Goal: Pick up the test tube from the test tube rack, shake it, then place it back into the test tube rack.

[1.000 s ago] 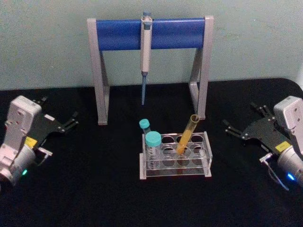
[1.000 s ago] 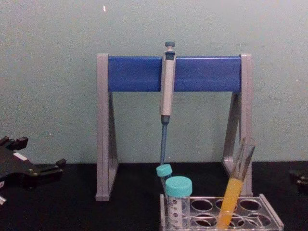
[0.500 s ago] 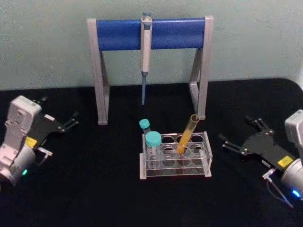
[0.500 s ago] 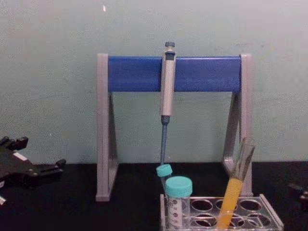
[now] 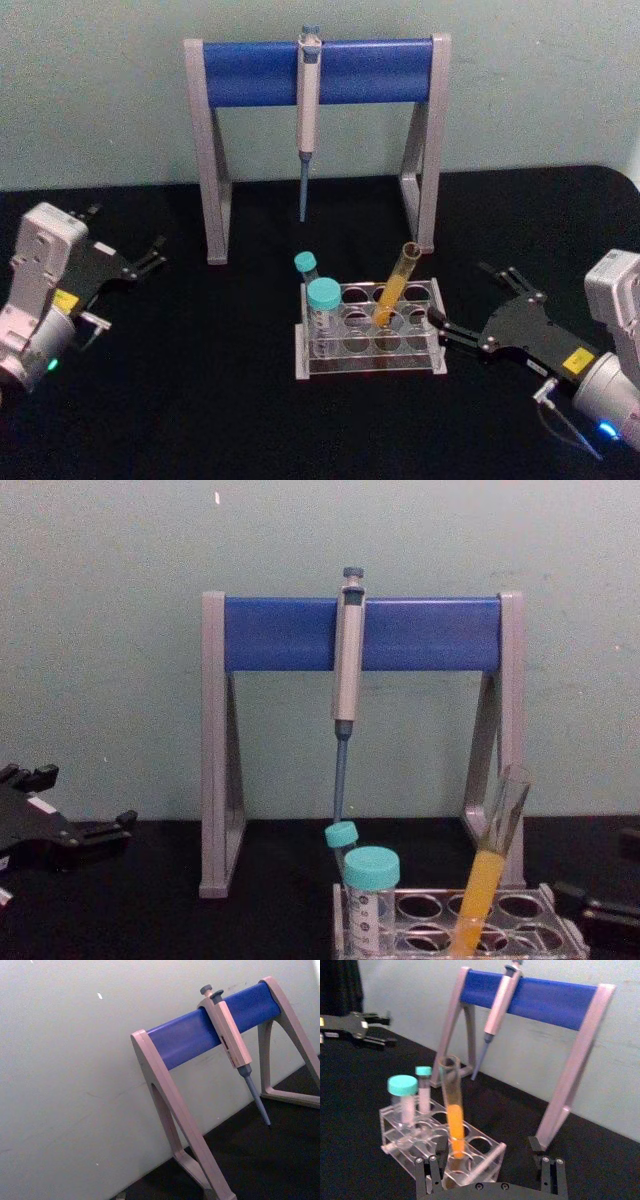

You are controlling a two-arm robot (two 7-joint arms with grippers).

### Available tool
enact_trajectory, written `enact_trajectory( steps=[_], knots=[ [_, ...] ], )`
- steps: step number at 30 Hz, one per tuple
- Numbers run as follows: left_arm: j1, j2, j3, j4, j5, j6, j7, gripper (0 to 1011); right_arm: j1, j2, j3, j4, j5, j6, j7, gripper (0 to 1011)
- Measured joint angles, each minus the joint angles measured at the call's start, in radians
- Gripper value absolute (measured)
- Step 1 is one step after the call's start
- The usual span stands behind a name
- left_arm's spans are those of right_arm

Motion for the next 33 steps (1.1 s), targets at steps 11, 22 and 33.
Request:
enact_trajectory(
  steps=[11,22,33],
  knots=[
    [0.000,0.000,0.000,0.000,0.000,0.000,0.000,1001,0.013,-0.040,-0.015,-0.006,-0.017,0.012,0.044,1000],
    [0.000,0.000,0.000,0.000,0.000,0.000,0.000,1001,0.051,-0.097,-0.030,0.039,-0.054,0.006,0.073,1000],
    [0.000,0.000,0.000,0.000,0.000,0.000,0.000,1001,0.110,-0.166,-0.030,0.123,-0.073,-0.011,0.107,1000]
  ],
)
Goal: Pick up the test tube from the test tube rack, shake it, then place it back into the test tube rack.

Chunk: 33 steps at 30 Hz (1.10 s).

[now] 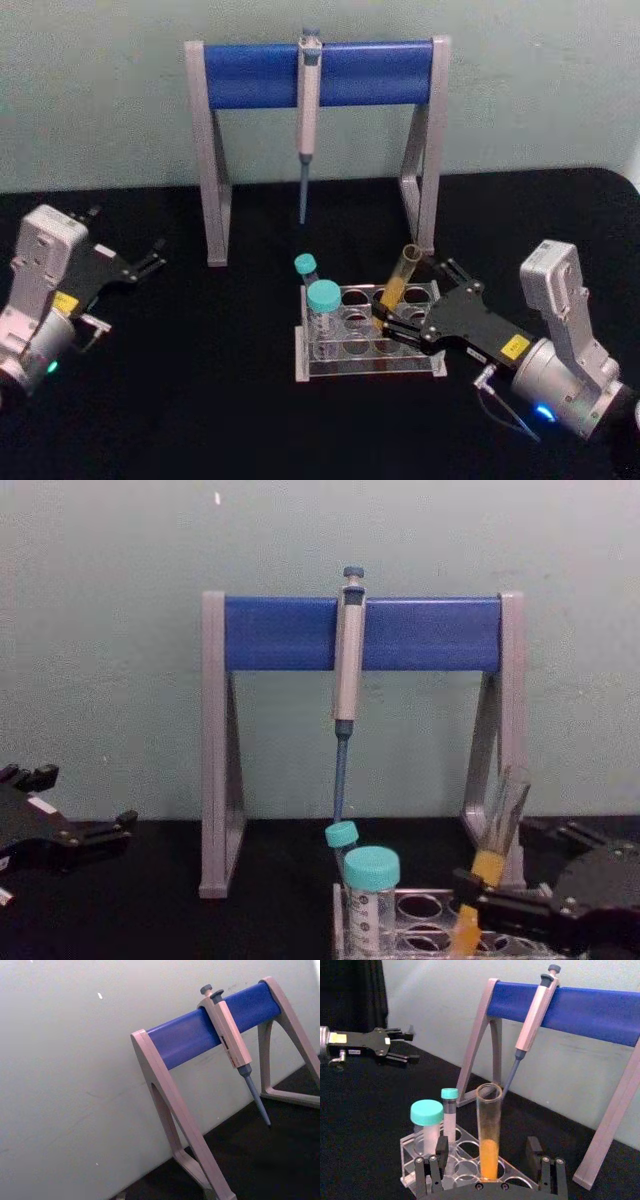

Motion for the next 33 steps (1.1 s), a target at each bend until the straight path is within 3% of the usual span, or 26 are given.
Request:
enact_trajectory(
  steps=[14,33],
  knots=[
    [0.000,0.000,0.000,0.000,0.000,0.000,0.000,1001,0.050,-0.063,0.021,0.090,-0.006,-0.036,0.049,1000],
    [0.000,0.000,0.000,0.000,0.000,0.000,0.000,1001,0.073,-0.094,0.032,0.126,-0.020,-0.043,0.083,1000]
  ],
)
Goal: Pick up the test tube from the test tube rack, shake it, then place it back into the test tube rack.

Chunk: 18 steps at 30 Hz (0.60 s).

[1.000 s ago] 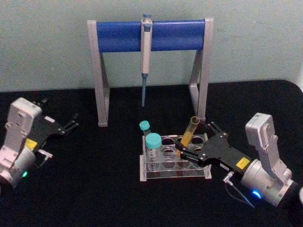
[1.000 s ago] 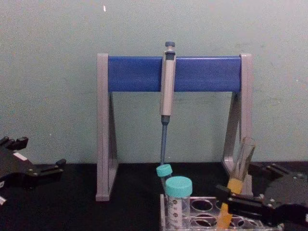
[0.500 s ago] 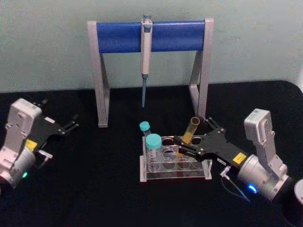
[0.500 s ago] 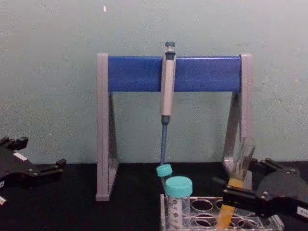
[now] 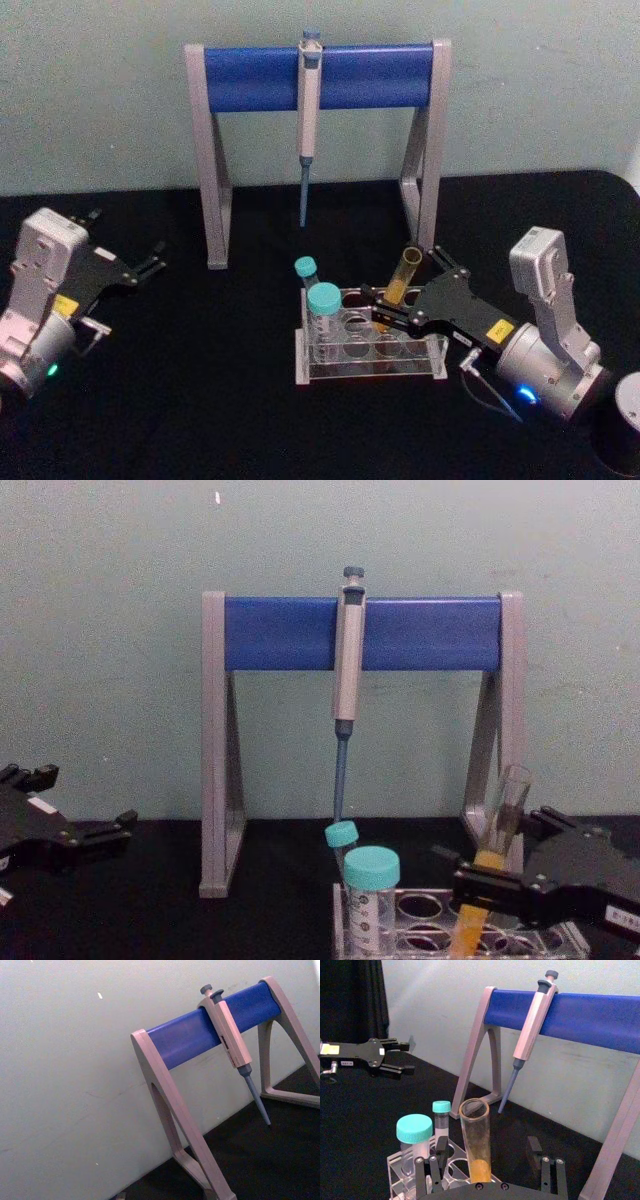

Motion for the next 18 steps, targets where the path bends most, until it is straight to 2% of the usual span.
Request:
enact_trajectory(
  steps=[16,18],
  knots=[
    [0.000,0.000,0.000,0.000,0.000,0.000,0.000,1001,0.004,-0.002,-0.001,0.001,-0.004,0.001,0.002,1000],
    [0.000,0.000,0.000,0.000,0.000,0.000,0.000,1001,0.004,-0.002,-0.001,0.001,-0.004,0.001,0.002,966]
  ],
)
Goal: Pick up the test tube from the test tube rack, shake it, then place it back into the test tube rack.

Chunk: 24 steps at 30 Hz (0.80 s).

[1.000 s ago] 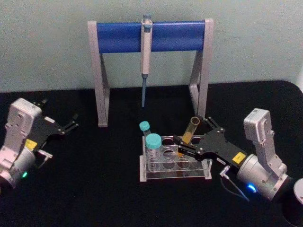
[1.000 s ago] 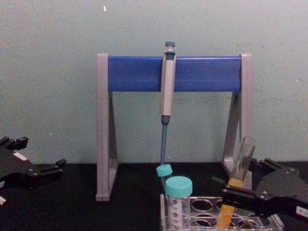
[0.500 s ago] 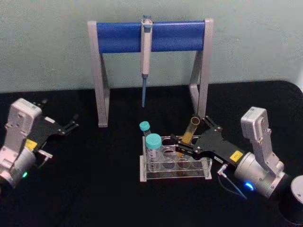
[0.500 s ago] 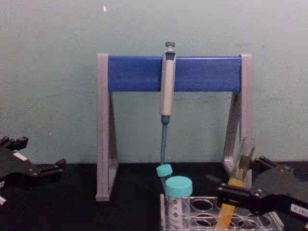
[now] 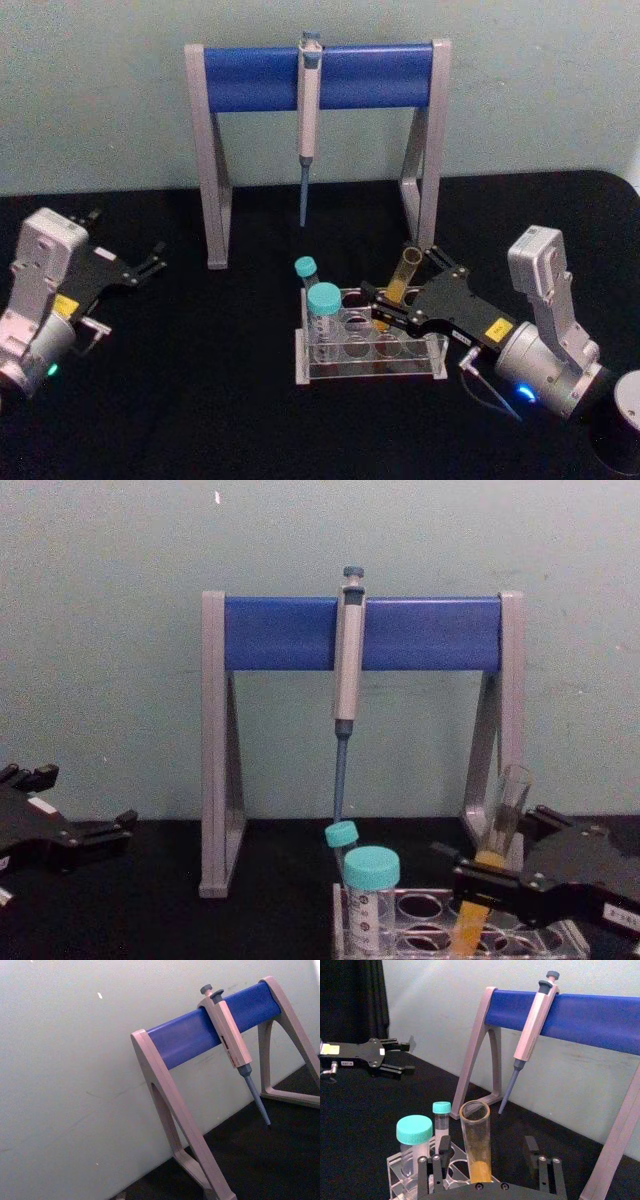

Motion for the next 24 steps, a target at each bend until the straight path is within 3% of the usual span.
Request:
enact_trajectory(
  steps=[13,24],
  knots=[
    [0.000,0.000,0.000,0.000,0.000,0.000,0.000,1001,-0.001,0.001,0.000,-0.001,0.001,0.001,0.000,625],
    [0.000,0.000,0.000,0.000,0.000,0.000,0.000,1001,-0.002,0.001,0.000,-0.001,0.001,0.001,-0.001,241]
  ],
)
